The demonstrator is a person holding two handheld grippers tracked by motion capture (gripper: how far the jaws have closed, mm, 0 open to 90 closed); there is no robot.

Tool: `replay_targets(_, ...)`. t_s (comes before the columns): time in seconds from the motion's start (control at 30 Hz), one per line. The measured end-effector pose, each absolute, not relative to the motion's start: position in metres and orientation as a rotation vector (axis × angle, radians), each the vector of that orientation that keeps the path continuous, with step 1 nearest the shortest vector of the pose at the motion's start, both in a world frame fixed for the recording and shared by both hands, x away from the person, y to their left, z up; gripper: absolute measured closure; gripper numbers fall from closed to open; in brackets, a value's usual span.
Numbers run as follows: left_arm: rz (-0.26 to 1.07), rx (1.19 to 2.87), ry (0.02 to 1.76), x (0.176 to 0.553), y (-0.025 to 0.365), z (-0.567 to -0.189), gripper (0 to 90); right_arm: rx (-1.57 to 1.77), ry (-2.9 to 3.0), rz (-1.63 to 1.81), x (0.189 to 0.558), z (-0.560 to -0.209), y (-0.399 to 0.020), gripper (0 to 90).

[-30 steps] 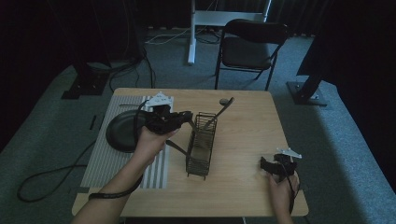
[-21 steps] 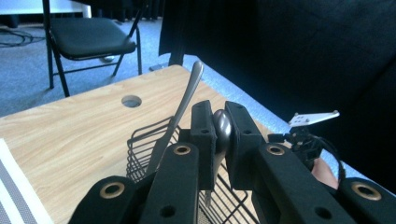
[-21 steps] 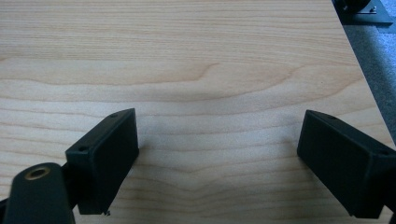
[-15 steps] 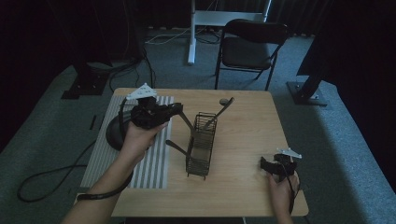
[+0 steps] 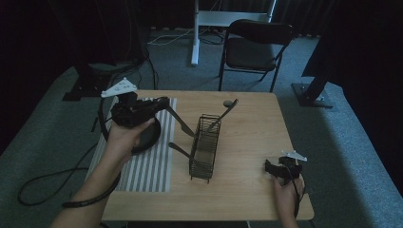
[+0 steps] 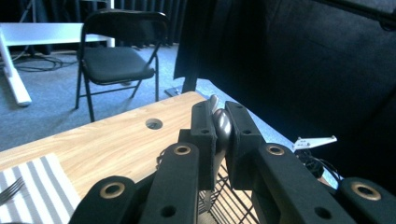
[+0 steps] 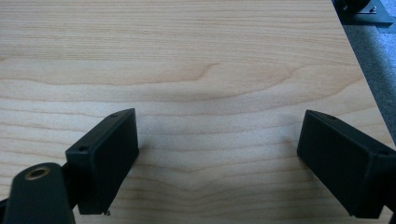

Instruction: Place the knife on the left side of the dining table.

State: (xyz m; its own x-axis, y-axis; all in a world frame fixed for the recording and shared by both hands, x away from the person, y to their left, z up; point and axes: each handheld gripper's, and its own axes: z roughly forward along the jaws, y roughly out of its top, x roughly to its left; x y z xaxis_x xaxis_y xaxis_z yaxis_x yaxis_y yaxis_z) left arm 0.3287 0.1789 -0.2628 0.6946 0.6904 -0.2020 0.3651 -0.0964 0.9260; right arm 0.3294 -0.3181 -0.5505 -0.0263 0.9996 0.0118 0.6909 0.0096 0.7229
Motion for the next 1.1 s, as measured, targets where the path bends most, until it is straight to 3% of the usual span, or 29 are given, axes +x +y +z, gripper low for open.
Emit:
replay_targets(0.4,0.359,1.692,0.936,0.329,0.208,-0.279,83.8,1.734,1.77,0.769,0.329,-0.55,-0.318,11.6)
replay_targets(1.1,0.34,1.69,1.118,0.322,0.259,-0.342,83.7,1.73,1.77,0.769,0.329,-0.551,-0.318,11.6)
